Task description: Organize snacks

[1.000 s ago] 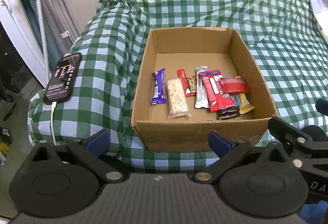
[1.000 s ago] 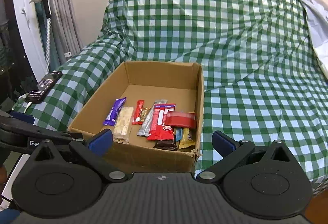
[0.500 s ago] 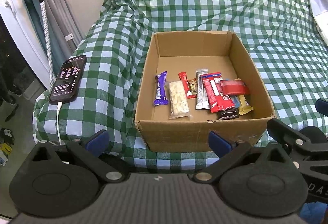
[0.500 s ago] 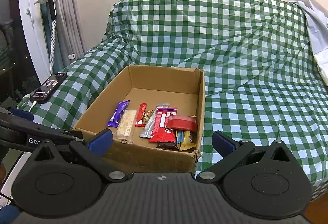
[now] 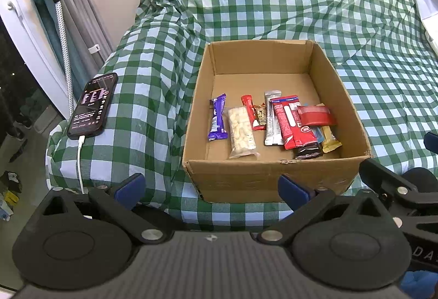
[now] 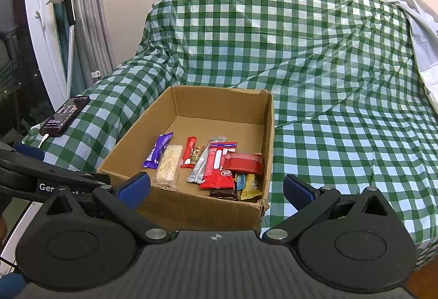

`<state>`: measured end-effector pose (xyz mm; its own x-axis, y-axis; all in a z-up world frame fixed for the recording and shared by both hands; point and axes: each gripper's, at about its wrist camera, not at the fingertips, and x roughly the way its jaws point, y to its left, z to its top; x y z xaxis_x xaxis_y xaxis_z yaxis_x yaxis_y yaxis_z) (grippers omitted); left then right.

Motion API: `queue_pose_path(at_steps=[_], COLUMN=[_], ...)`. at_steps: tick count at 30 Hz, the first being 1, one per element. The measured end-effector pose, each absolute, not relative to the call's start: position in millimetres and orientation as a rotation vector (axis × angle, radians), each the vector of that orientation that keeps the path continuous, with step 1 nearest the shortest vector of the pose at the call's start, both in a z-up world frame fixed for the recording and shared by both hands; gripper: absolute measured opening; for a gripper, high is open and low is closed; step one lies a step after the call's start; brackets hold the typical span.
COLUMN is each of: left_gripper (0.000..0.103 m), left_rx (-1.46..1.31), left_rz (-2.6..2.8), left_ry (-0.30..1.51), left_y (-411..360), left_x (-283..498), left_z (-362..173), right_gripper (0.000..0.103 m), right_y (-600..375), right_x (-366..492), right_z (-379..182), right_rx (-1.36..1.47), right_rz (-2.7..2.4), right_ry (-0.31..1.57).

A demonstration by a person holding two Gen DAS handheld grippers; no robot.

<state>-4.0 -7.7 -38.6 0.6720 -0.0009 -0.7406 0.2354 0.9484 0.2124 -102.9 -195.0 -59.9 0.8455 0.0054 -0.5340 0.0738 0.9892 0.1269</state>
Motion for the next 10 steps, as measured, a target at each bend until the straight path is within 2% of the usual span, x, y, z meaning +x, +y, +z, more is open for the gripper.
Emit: queue_pose_path(at_steps=[10], left_gripper=[0.103], left_rx=[0.319], left_rz=[-0.119], left_ry=[0.823], left_y=[-8.0], left_x=[-4.3], left_z=[-40.5], right_gripper=[0.102], right_y=[-194.3], right_x=[-104.8], right_z=[-62.6], right_rx=[0.142], right_rz=[-0.028], right_ry=[0.562])
